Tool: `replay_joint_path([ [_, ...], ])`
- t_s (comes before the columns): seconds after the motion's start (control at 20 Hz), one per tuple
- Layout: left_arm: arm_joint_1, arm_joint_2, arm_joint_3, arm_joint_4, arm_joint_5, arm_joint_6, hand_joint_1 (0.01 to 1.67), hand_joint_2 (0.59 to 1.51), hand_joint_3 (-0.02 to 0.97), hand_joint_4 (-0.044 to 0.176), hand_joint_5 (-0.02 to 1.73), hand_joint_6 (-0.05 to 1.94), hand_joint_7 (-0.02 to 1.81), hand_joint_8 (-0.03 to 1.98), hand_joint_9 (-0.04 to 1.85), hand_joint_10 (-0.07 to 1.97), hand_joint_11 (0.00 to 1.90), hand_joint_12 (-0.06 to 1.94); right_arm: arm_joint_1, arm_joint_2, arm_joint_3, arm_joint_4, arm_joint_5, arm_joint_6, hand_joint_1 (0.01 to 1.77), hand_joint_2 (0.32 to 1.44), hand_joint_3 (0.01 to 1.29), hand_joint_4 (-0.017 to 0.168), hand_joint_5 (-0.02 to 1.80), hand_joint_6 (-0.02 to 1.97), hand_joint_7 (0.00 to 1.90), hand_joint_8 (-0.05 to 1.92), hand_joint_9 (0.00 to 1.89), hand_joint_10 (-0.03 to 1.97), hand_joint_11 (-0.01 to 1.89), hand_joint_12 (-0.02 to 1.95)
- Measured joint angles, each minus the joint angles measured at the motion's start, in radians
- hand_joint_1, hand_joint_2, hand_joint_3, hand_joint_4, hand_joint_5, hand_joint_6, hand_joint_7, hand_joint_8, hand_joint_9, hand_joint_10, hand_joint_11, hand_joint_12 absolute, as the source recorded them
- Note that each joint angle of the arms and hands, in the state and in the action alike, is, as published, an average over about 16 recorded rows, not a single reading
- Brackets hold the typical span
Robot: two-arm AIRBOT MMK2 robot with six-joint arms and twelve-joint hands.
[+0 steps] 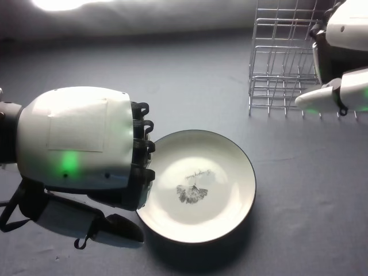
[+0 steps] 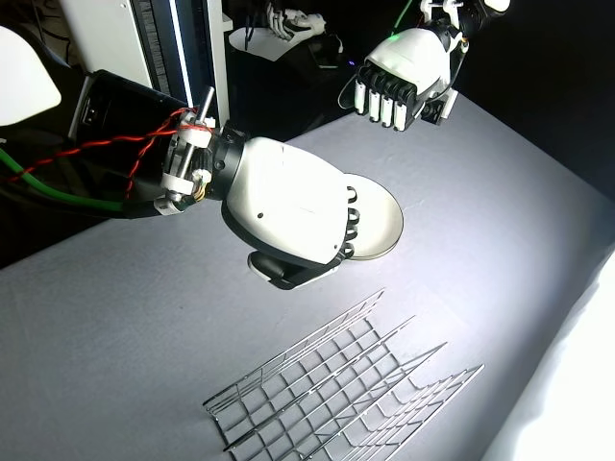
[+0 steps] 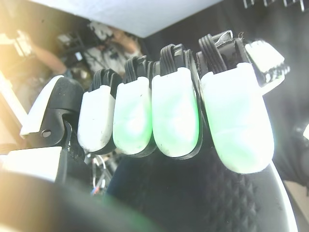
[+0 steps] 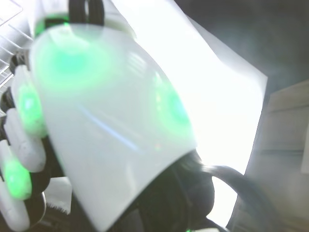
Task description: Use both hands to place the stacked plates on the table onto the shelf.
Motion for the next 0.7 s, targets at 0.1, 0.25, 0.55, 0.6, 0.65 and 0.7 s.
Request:
replay_joint_path([
  [0.1,-0.002,0.0,-0.001,0.006,-0.003,-0.006,0.13,1.219,0.052,0.029,0.7,0.76,0.7,0.77,0.71,0.72,0.8,0.75,0.0,0.0,0.0,-0.003,0.003,0.0,0.11,1.22,0.05,0.002,0.75,0.83,0.79,0.79,0.78,0.81,0.9,0.77],
  [0.25,-0.005,0.0,0.003,0.019,-0.008,-0.019,0.1,1.215,0.045,0.021,0.55,0.58,0.54,0.58,0.54,0.55,0.61,0.56,-0.001,0.0,0.0,-0.008,0.01,0.0,0.09,1.21,0.04,0.003,0.58,0.64,0.61,0.6,0.6,0.62,0.69,0.59],
  [0.55,-0.023,-0.002,0.019,0.073,-0.03,-0.066,0.03,1.196,0.034,-0.003,0.19,0.15,0.17,0.15,0.17,0.13,0.21,0.14,-0.002,-0.001,0.0,-0.017,0.026,0.0,0.02,1.2,0.03,0.002,0.22,0.21,0.23,0.18,0.21,0.19,0.26,0.16],
  [0.6,-0.028,-0.004,0.024,0.089,-0.035,-0.08,0.02,1.197,0.024,-0.004,0.12,0.06,0.1,0.06,0.1,0.05,0.13,0.06,-0.002,-0.001,0.0,-0.019,0.03,0.0,0.01,1.2,0.02,0.003,0.15,0.13,0.15,0.1,0.14,0.11,0.18,0.08],
  [0.65,-0.033,-0.006,0.03,0.107,-0.04,-0.094,0.02,1.197,0.017,-0.002,0.08,0.01,0.06,0.01,0.06,0.01,0.07,0.01,-0.002,-0.001,0.0,-0.021,0.034,0.0,0.01,1.2,0.02,0.003,0.1,0.07,0.09,0.05,0.08,0.05,0.12,0.03],
  [0.7,-0.038,-0.008,0.037,0.127,-0.045,-0.108,0.02,1.197,0.017,-0.001,0.05,-0.01,0.03,-0.01,0.03,0.0,0.04,0.0,-0.003,-0.001,0.0,-0.022,0.038,0.0,0.02,1.2,0.02,0.003,0.06,0.04,0.05,0.02,0.04,0.02,0.06,0.0],
])
